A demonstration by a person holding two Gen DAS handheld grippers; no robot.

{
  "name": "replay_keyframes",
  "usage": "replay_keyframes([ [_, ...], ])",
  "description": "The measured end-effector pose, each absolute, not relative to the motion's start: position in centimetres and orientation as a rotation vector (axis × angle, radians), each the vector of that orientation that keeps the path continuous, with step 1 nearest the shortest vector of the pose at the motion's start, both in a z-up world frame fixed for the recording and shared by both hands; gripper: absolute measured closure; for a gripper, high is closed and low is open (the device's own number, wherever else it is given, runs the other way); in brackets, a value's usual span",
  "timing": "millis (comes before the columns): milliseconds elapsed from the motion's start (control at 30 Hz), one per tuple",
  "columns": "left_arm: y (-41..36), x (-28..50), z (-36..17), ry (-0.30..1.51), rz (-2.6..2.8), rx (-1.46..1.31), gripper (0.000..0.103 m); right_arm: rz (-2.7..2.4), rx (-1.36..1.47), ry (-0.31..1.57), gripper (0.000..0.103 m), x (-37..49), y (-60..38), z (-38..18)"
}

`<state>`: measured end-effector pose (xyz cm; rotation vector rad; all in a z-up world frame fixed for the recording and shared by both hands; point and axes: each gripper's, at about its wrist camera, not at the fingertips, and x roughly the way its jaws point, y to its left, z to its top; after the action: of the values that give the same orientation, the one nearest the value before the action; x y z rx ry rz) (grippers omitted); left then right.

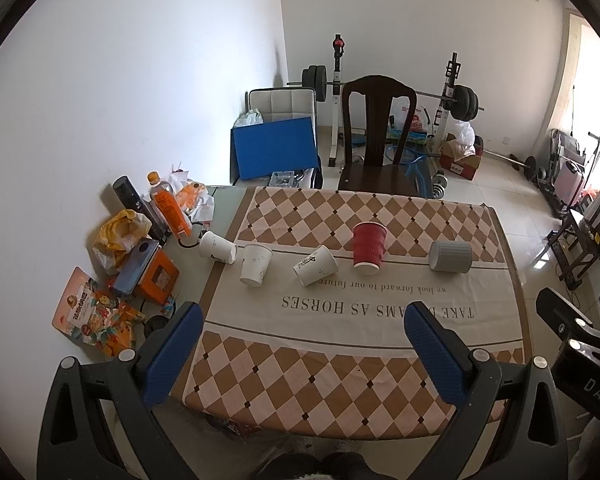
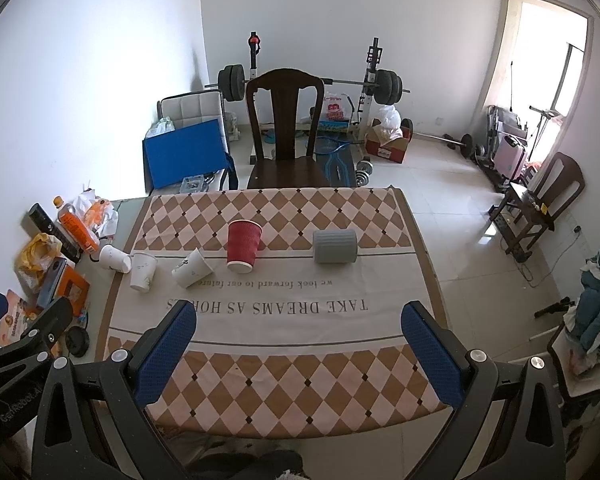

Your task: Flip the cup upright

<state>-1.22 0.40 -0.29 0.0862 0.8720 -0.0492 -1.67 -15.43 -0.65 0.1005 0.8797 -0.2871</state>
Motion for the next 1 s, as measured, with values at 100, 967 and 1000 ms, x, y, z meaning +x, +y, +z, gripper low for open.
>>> replay_keyframes([
  [100,0.4,-1.1,-0.8,0.876,-0.025,0.085,0.0,-0.272,0.114,0.905,0.0,-0.6,-15.8,-2.3],
  [967,14.5,16.5,-23.4,1.332,0.31,0.03,0.0,-0.103,-0.014,1.478,0.0,20.9,-3.4,-32.2],
  [1000,15.4,17.5,-24.1,1.341,0.315,0.016,0.0,-0.109,-0.023,1.494,0.0,21.8,-2.8,-33.1],
])
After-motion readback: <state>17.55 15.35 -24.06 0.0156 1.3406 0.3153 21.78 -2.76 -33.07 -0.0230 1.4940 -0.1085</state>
